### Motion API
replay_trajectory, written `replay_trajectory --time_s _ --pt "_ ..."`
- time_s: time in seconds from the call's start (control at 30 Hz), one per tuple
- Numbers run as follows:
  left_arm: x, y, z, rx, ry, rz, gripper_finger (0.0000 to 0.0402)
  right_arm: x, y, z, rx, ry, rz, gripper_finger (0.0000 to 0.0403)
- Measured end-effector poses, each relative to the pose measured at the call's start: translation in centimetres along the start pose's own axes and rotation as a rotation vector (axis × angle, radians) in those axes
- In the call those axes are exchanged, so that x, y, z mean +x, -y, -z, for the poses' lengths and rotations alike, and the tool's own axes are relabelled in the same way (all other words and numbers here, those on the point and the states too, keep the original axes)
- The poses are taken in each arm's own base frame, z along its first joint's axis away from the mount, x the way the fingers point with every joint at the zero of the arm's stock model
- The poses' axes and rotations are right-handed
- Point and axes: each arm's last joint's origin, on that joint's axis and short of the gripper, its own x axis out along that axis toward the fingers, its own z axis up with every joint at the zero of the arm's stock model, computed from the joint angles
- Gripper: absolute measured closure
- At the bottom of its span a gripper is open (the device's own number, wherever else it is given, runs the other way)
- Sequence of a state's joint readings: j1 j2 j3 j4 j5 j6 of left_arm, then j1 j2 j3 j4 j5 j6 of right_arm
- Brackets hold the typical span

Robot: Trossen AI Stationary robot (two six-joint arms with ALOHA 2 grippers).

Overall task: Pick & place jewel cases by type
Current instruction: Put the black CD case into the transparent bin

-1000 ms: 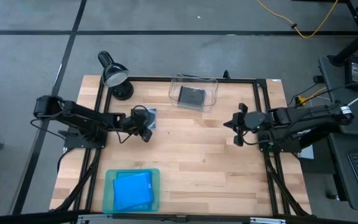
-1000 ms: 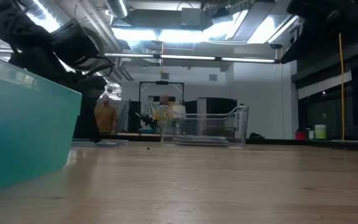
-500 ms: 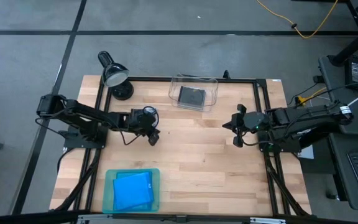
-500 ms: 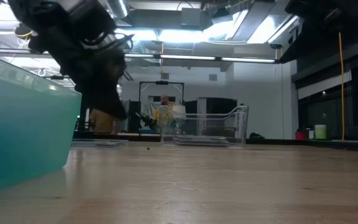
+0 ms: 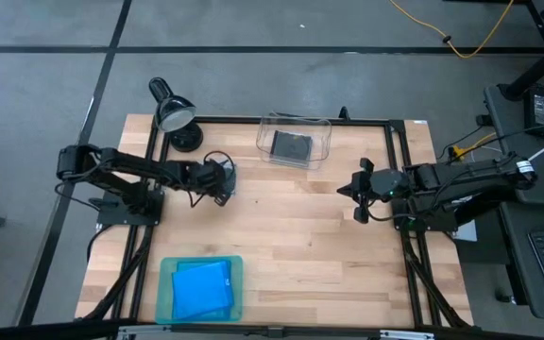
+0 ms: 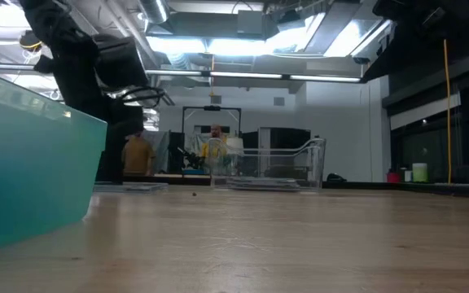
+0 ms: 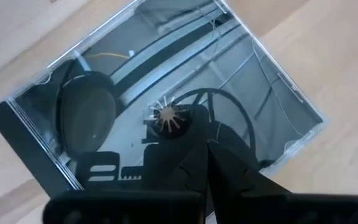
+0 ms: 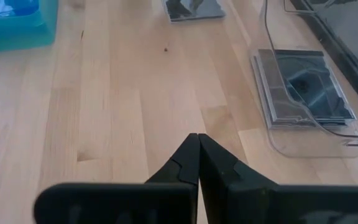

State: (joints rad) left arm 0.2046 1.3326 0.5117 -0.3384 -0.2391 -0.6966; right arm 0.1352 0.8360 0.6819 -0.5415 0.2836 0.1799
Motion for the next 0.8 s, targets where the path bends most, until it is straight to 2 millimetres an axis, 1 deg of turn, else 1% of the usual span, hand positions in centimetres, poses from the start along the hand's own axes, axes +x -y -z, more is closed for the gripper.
replay_trajectory --time_s 0.13,0.3,0.5,0.63,0.8 --pt "0.3 -0.1 0.0 -0.018 0.008 0.040 0.0400 0.0 0.0 0.0 0.000 0.000 0.000 0.0395" --pt "0.3 1.0 0.2 -0.034 0.030 0.162 0.0400 0.0 0.0 0.0 -0.001 0.000 0.001 0.0395" --pt "0.5 2.2 1.2 -0.058 0.018 0.214 0.0400 0.0 0.0 0.0 -0.006 -0.001 0.002 0.0395" --pt "1.4 3.8 1.9 -0.060 0.009 0.285 0.0401 0.0 0.0 0.0 -0.008 -0.001 0.003 0.0395" --pt "2.8 6.3 2.5 -0.111 0.023 0.395 0.0400 0.0 0.0 0.0 -0.005 -0.002 0.003 0.0395"
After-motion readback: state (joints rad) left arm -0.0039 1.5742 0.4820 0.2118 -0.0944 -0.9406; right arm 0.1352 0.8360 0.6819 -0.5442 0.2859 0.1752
